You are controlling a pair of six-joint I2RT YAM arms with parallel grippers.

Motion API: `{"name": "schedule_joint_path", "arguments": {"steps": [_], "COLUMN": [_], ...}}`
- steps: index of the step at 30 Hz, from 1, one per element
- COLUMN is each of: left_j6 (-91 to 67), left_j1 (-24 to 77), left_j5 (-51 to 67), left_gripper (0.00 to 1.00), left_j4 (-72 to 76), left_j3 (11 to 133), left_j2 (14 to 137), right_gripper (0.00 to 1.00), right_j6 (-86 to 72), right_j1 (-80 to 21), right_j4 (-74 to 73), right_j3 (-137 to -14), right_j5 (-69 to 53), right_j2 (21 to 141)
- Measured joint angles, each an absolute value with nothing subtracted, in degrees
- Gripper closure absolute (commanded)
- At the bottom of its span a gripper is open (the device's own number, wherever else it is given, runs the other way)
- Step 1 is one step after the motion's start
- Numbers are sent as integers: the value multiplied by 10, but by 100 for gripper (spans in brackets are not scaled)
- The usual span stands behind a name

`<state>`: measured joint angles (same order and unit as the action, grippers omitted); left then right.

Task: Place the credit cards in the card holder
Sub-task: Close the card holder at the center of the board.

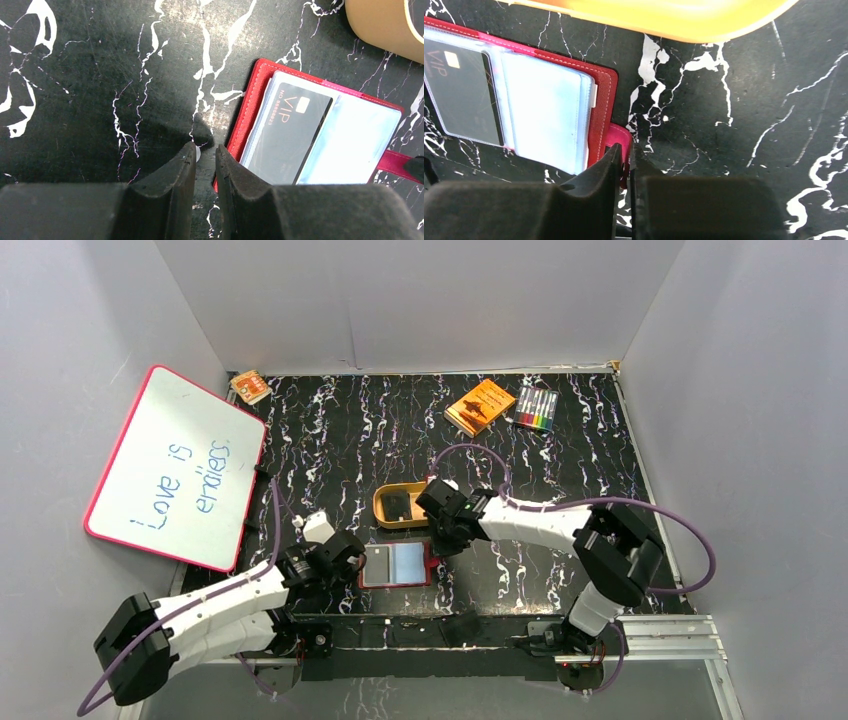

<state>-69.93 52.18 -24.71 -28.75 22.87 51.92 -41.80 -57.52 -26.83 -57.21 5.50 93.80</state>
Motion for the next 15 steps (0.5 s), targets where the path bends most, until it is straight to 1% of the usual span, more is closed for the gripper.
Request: {"name": "schedule_joint_path", "arguments": {"steps": [2, 8, 15], "left_j6": [-694, -667, -628], "left_j1": [522, 522, 522], "left_j5": [-244, -225, -156], "left_gripper": [82, 89, 93], "left_j4": [-281, -210, -60], "left_j3": [229, 229, 234], "left_j2": [526, 569, 648], "right_gripper": [100, 100, 100], "right_j6": [-418, -418, -403], "right_j1": [-575, -575, -575], "right_j4": [-272, -277, -255], "right_j3": [-569, -540, -485], "right_j5": [65, 75, 51], "right_j2": [928, 863, 695]}}
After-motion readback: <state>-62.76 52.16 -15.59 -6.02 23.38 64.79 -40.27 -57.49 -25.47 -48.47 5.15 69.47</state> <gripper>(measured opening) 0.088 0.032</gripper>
